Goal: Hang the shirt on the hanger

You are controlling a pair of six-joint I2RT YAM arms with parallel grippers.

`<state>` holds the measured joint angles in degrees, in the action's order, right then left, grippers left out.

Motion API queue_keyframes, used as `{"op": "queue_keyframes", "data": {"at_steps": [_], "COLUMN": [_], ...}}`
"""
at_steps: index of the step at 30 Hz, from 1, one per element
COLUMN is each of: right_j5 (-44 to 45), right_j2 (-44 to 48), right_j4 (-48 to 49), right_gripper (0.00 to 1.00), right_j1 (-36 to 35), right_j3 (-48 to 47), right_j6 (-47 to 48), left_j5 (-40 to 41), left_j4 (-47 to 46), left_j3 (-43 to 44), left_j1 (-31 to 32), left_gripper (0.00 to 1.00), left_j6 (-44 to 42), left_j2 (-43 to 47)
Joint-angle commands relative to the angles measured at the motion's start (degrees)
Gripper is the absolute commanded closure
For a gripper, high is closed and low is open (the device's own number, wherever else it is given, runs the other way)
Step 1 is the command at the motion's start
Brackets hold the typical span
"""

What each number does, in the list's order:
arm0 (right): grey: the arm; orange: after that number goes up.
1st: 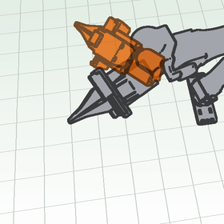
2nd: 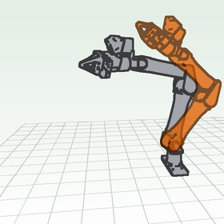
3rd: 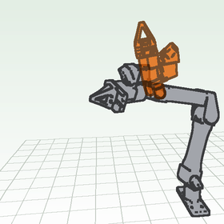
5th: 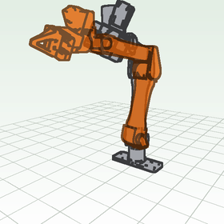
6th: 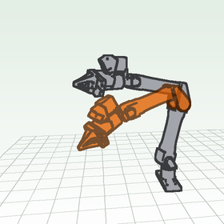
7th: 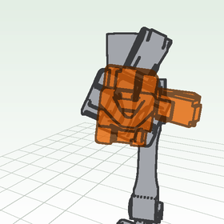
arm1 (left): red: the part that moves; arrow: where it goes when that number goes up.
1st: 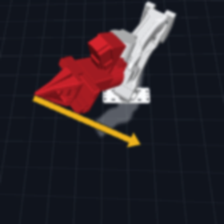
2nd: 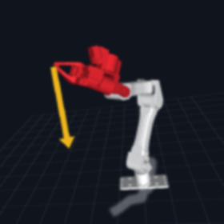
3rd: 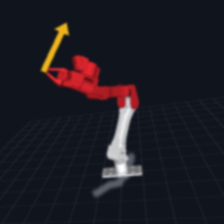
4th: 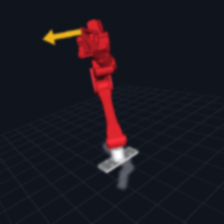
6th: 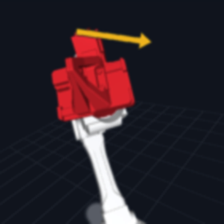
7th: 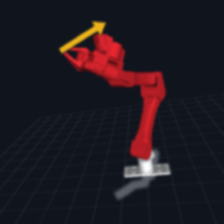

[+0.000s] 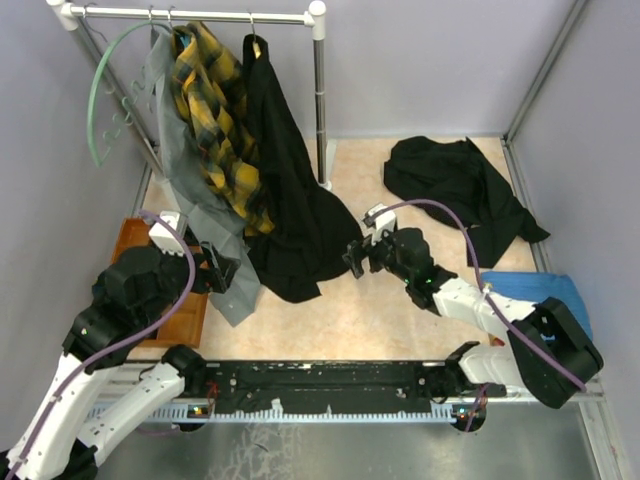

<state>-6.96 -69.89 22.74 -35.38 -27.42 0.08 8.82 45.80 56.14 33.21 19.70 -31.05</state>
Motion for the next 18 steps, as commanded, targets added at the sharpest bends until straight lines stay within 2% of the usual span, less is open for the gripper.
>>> {"op": "queue_keyframes", "data": {"at_steps": [1,4,13,18], "right_j5": [10.2,5.5,3.9,1.8], "right_j2": [-1.6,-6.2,-19.4,-23.2], "right_j4": [-1.6,-1.5,0.2,1.2], "right_gripper": [0.11,0.19,0.19,0.28], "right_j1": [3.3,4.0,4.3,4.2], "right_j3": [-4.3,-7.3,-12.9,-14.2], "right_j6": [-7.5,-8.9,-11.5,-12.1], "left_j5": [-1.8,-2.3,-1.5,-1.1], "left_j4": [-3.4,-3.7,-3.1,-2.3], "left_j3": [-1.2,-1.2,-0.1,-0.1], "left_j1": [-0.3,-0.3,-0.3,-0.3], "left_gripper": [0.10,0.10,0.10,0.10], "left_j6": [0.7,0.9,1.3,1.6], "left_j2": [-0.2,-0.8,-0.5,0.0]}}
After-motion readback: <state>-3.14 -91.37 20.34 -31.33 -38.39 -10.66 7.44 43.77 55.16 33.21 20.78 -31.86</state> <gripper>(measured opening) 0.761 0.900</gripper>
